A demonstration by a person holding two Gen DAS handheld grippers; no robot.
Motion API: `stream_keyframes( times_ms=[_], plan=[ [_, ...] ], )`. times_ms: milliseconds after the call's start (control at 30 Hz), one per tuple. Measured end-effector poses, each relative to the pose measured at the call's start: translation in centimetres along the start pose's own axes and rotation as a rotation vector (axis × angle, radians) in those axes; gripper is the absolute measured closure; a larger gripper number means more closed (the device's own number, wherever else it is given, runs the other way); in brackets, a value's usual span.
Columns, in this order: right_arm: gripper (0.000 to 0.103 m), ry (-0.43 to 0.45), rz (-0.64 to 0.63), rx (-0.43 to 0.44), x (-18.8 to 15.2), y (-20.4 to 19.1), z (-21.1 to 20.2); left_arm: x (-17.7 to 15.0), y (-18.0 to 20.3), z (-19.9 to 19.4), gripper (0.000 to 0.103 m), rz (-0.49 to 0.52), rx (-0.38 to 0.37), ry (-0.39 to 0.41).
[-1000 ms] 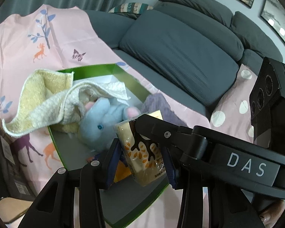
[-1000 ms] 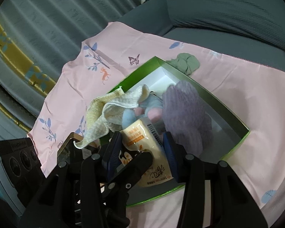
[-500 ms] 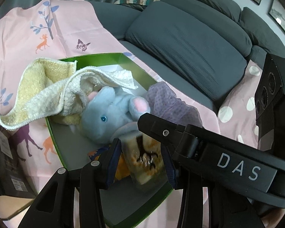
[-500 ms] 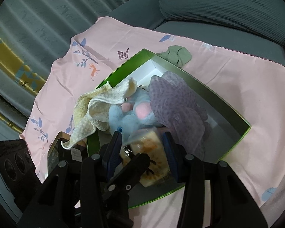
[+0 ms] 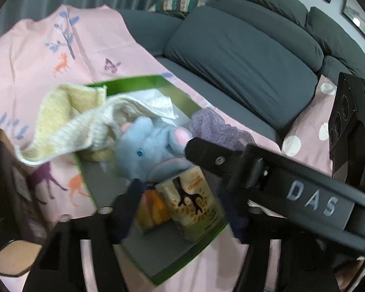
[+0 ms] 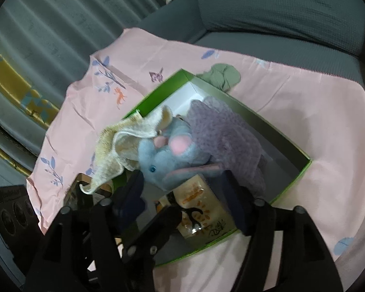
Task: Organize soft objects
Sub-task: 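Move the right gripper back to the grey-green towel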
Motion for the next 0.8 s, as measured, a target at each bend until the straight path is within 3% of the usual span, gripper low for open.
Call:
stream_keyframes(
  times_ms=[100,300,533,800],
  plan=[
    [0.018,0.027,-0.027,0.015,0.0,-1.1,-1.0,0.0,-0.7,-2.2,0.024,-0.013,-0.004,0.041],
    [0.007,0.072,-0.089,0.051,-0.6,-3.9,-2.5,-0.8,-4.0,-7.9,0.016,-0.070,0.035,0.113],
    [0.003,0.114,-0.188,0.073,-1.8,-7.5,-4.4,-3.5,-10.2,-14.9,0.013,-0.170,0.146,0.199],
    [0.002,0.119,-0.302,0.047,-3.5,-11.2,-4.7,-9.3,-19.6,-21.9,0.013,-0.315,0.327,0.250]
  ],
)
Point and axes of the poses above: each gripper's, at about its wrist camera, not at the fingertips, and z roughly the way its jaws point, y to its right, x to its top, the point moved 6 cm from there along z, roughly the way its jaws point, and after that the axes turned 6 degrees about x, right-handed, at the moved point
